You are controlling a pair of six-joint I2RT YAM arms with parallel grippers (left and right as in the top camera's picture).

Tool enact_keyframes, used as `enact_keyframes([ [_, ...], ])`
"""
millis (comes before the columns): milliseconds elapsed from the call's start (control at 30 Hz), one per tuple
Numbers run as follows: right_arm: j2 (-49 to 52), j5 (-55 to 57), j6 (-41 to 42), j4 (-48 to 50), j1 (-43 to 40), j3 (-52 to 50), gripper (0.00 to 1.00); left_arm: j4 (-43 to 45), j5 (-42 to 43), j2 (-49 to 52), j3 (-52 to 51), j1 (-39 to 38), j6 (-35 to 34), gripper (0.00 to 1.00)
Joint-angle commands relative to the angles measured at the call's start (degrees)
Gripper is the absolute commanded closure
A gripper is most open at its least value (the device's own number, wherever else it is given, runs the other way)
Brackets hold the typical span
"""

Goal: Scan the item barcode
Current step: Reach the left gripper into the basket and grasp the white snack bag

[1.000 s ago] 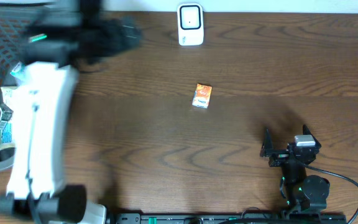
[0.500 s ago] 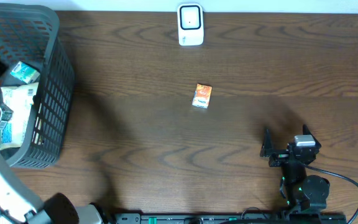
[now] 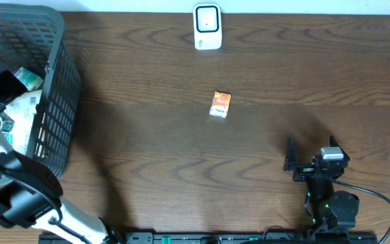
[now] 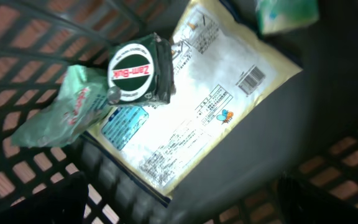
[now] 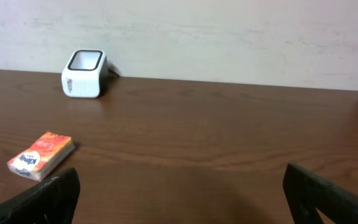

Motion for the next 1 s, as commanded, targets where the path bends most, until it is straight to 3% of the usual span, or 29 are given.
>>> enact_keyframes([
  [0,-0.24,0.46,0.59,-0.20,0.28,-0.07,0.01,-0.09,-1.14,4.42,-1.38,0.13,4.44,0.04],
  [200,-0.24,0.46,0.59,-0.20,0.28,-0.07,0.01,-0.04,-5.53,10.23,-2.64,-0.37,5.77,0.04],
  [600,-0.24,0.46,0.59,-0.20,0.28,-0.07,0.01,7.04,-13.33,10.84,-3.65,-8.55,7.93,0.04],
  [800,-0.24,0.46,0.59,-0.20,0.28,-0.07,0.01,12.92,-14.34,10.84,-10.40,-8.76,8.02,0.04],
  [967,-0.24,0.46,0.59,-0.20,0.28,-0.07,0.01,17.00,-21.40,10.84,-15.61,-8.15,8.17,0.04],
])
